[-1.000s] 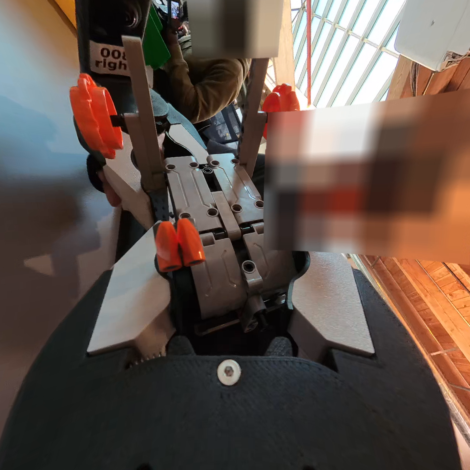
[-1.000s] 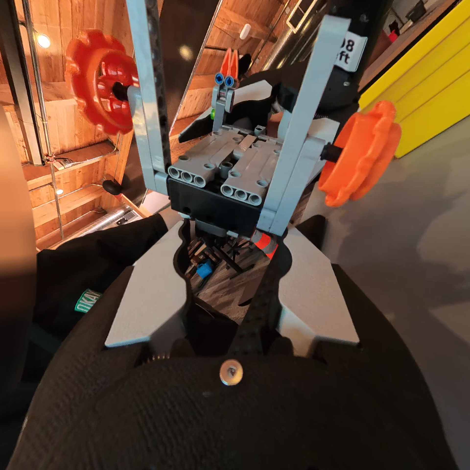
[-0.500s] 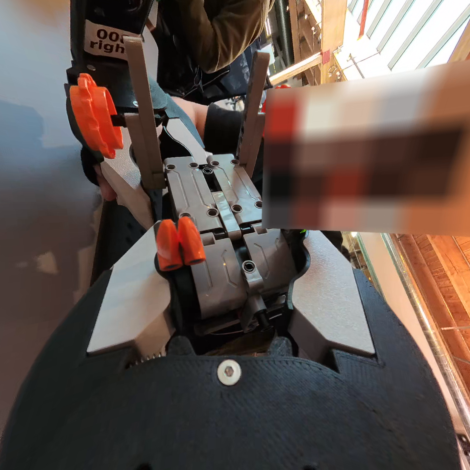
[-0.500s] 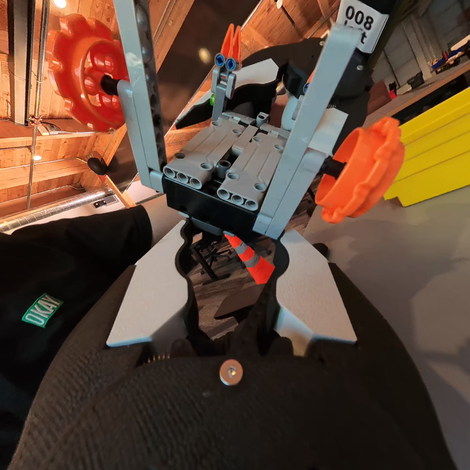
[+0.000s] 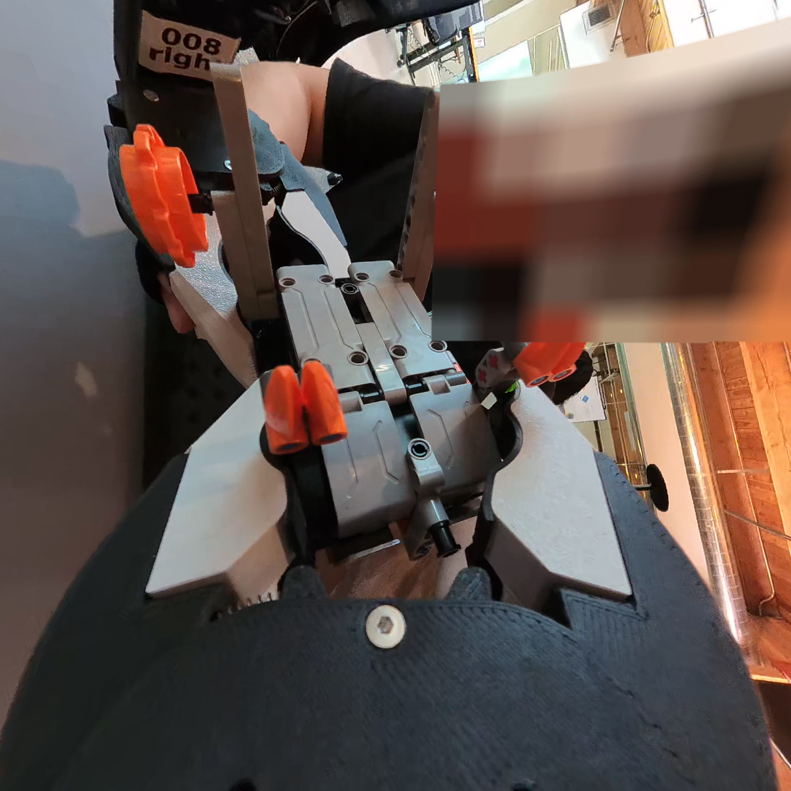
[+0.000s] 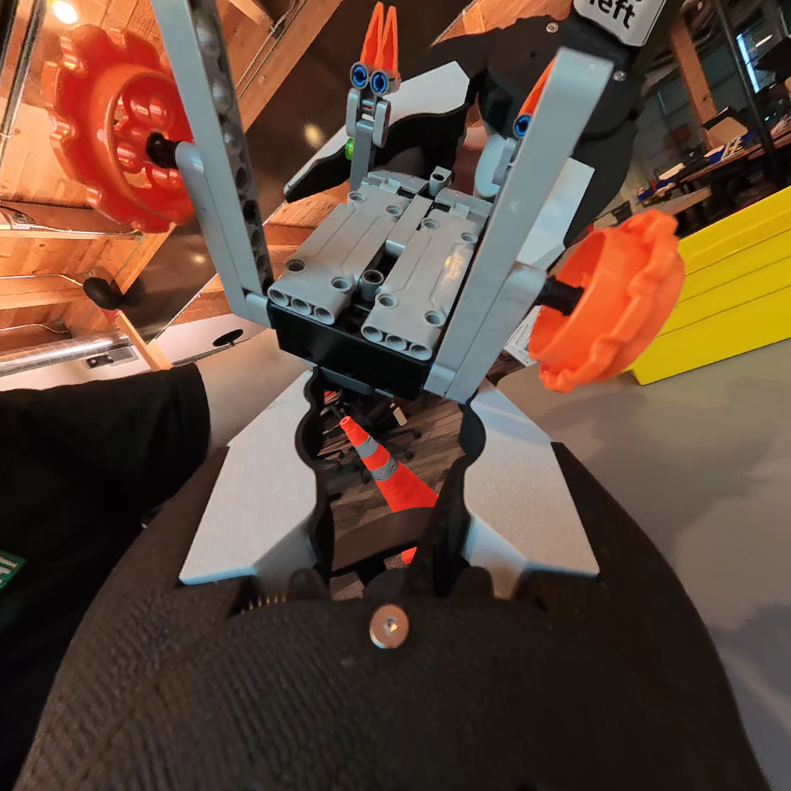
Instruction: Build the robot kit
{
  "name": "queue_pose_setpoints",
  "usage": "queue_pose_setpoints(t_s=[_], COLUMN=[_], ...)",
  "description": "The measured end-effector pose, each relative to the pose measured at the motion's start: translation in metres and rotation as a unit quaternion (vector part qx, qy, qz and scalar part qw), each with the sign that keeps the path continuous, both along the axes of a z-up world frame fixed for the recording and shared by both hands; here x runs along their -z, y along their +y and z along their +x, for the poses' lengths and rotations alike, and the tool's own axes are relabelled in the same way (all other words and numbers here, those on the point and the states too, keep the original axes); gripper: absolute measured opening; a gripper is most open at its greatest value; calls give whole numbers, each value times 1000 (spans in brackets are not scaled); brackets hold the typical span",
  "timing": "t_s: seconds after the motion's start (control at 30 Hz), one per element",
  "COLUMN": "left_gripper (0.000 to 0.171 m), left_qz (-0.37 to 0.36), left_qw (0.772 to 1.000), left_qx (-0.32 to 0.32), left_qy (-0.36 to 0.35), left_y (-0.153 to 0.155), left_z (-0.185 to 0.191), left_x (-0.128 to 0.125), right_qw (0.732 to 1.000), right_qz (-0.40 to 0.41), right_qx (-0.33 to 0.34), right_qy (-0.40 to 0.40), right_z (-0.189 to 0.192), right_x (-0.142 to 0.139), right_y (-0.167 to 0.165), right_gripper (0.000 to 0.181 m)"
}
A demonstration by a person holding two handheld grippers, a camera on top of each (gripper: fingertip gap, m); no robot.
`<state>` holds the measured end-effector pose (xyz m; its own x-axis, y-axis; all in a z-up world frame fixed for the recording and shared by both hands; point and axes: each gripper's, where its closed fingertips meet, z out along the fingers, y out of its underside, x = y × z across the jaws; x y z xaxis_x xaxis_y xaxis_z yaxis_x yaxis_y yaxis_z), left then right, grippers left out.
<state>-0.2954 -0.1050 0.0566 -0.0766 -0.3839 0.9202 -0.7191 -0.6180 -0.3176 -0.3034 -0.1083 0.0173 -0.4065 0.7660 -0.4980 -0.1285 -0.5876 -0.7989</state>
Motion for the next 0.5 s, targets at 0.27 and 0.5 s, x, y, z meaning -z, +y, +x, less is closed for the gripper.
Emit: queue_pose_setpoints(t_s=[0.27, 0.5], left_gripper=[100, 104], left_qz=[-6, -17], left_qw=[1000, 1000], left_qx=[7, 0], left_qy=[9, 11], left_y=[-2, 3], left_z=[-2, 0], left_x=[5, 6], right_qw=[1000, 1000], right_qz=[5, -3], right_qx=[-12, -18], right_qy=[-20, -21], right_z=[-3, -1], right_x=[7, 8], right_y=[-3, 1], right_gripper=[61, 61])
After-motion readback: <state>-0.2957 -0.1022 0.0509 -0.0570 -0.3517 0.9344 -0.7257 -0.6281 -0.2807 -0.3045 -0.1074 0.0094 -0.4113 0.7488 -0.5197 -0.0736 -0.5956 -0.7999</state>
